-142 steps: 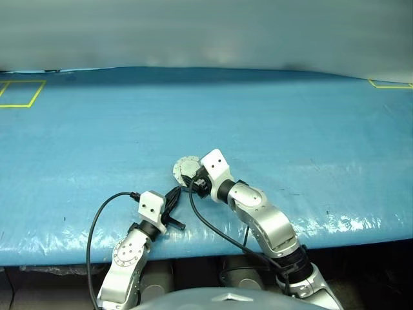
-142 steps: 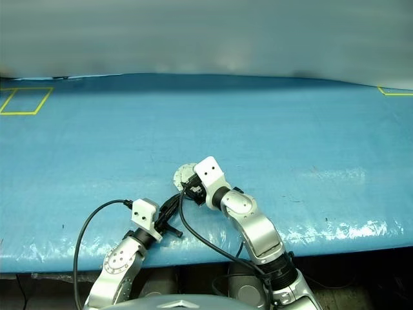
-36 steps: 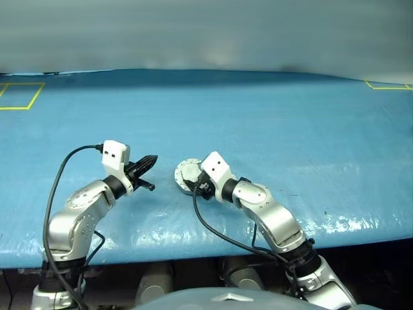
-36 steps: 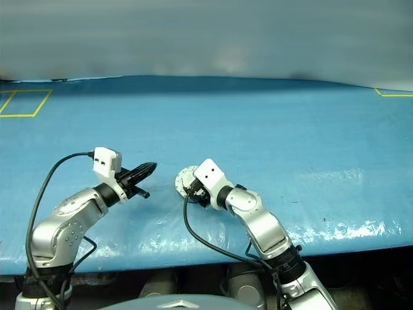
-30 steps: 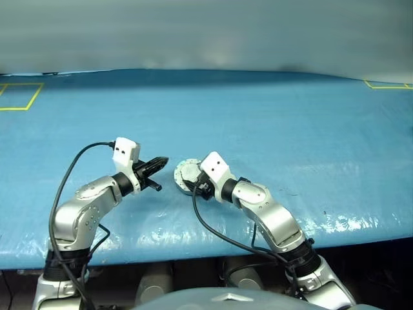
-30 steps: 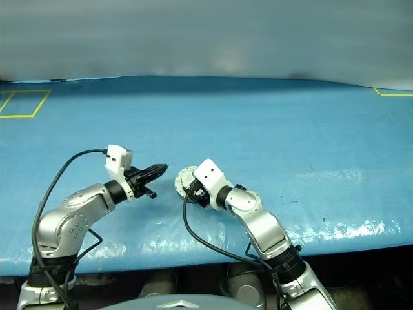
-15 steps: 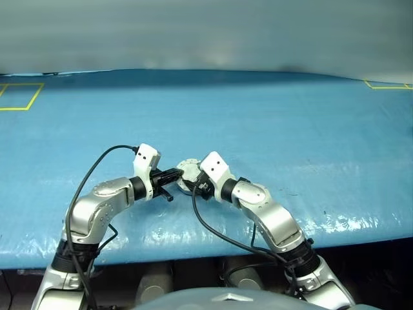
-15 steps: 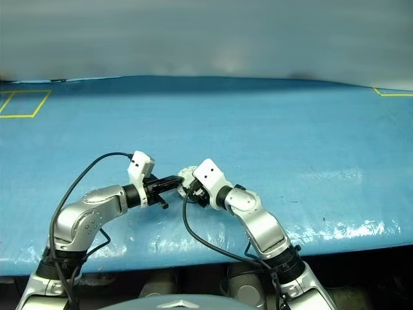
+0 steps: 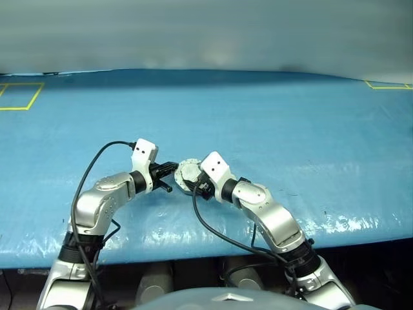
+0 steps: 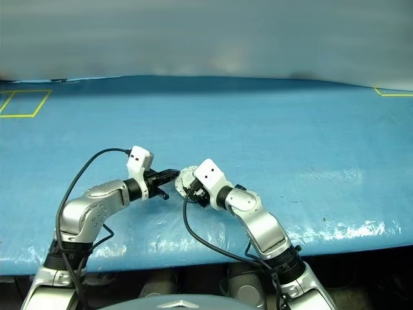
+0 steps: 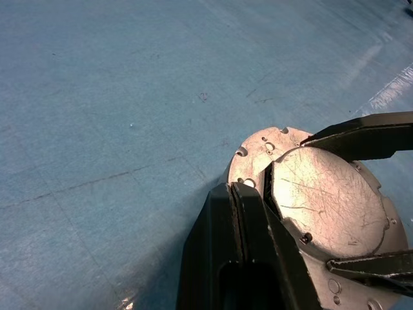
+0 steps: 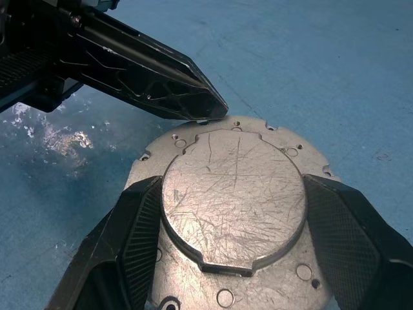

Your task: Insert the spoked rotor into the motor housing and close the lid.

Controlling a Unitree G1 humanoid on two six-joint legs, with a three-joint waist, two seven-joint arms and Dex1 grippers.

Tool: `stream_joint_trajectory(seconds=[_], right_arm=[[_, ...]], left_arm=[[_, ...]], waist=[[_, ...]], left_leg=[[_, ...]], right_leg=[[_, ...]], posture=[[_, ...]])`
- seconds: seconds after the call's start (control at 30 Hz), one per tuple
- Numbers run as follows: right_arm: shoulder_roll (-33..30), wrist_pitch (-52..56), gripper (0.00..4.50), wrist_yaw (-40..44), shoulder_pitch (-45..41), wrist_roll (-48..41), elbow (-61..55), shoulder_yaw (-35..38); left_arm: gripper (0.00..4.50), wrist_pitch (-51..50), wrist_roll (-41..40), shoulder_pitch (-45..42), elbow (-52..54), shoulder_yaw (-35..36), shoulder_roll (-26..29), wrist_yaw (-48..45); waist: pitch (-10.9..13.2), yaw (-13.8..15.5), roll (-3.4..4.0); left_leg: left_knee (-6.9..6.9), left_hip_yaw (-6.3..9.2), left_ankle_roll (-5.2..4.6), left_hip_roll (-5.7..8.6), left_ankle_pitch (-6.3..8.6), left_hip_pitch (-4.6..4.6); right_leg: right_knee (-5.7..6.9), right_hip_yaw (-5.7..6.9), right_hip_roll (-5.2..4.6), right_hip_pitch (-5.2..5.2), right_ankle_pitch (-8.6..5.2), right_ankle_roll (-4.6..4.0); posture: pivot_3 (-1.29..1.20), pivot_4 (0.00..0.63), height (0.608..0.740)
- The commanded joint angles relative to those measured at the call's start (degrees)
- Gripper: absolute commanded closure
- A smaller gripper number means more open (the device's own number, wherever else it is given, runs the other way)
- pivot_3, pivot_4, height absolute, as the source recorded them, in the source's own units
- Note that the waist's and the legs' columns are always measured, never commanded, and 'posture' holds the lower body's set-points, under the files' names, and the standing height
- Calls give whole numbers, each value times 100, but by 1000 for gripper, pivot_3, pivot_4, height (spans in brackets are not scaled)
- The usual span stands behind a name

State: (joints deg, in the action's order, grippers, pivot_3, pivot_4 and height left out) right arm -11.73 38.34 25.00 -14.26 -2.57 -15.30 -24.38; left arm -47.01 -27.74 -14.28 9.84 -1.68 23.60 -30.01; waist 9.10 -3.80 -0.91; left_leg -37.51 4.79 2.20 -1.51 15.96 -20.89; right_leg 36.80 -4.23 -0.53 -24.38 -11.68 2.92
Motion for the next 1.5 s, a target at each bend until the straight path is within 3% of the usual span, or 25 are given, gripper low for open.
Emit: stream_joint_trajectory(seconds=[0.03, 0.27, 0.57, 0.7, 0.97, 1.17, 1.37, 1.5], right_arm=[[-34, 282, 1463, -32, 140, 48, 122, -73], [-10, 329, 1463, -82, 226, 46, 75, -86], [24, 486, 1463, -51, 490, -156, -55, 28], [-51, 444, 101, -128, 748, -200, -294, 175], [-515, 554, 17, 337, 1781, -1148, -1838, 881], [464, 1456, 17, -389, 2167, -2233, -2182, 1938], [1878, 1874, 17, -1098, 1987, -3179, -1532, 2700], [2458, 1853, 17, -1567, 1788, -3866, -1006, 3080]], left_arm=[[4500, 25, 20, -96, 4, -134, -55, -123], [4500, -124, -34, -86, 159, -454, 21, -483], [4500, -198, 152, -105, 122, -516, 107, -298], [4500, -182, 141, -104, 94, -482, 127, -320], [4500, -106, 146, -109, 106, -414, 197, -367], [4500, 15, 176, -135, 72, -408, 201, -425], [4500, 60, 223, -119, 70, -426, 114, -444], [4500, 69, 239, -95, 75, -422, 101, -468]], waist=[[0, 0, 0], [0, 3, 0], [-5, 29, -2], [-10, 41, -8], [-10, 44, -9], [1, 33, -5], [4, 37, -1], [5, 49, 1]], left_leg=[[0, 0, 0, 0, 0, 0], [0, 0, 0, 0, 0, 0], [2, 1, 0, 1, 1, 0], [5, 2, 1, 1, 1, 0], [5, 3, 2, 3, 2, 1], [5, 3, 2, 2, 2, -3], [9, 5, 2, 1, 2, -16], [8, 3, 3, 5, 2, -25]], right_leg=[[0, 0, 0, 0, 0, 0], [0, 0, 0, 0, 1, 1], [-4, 0, -2, 3, -2, 7], [-5, 2, -3, 5, -8, 4], [-7, 1, -5, 6, -13, 5], [-1, 0, -3, -4, -14, 3], [-3, 1, -4, -13, -14, 3], [-11, 2, -9, -15, -12, 5]], posture=[[0, 150, 740], [0, 150, 740], [0, 150, 740], [0, 150, 740], [0, 150, 740], [0, 150, 740], [0, 150, 740], [0, 150, 740]])
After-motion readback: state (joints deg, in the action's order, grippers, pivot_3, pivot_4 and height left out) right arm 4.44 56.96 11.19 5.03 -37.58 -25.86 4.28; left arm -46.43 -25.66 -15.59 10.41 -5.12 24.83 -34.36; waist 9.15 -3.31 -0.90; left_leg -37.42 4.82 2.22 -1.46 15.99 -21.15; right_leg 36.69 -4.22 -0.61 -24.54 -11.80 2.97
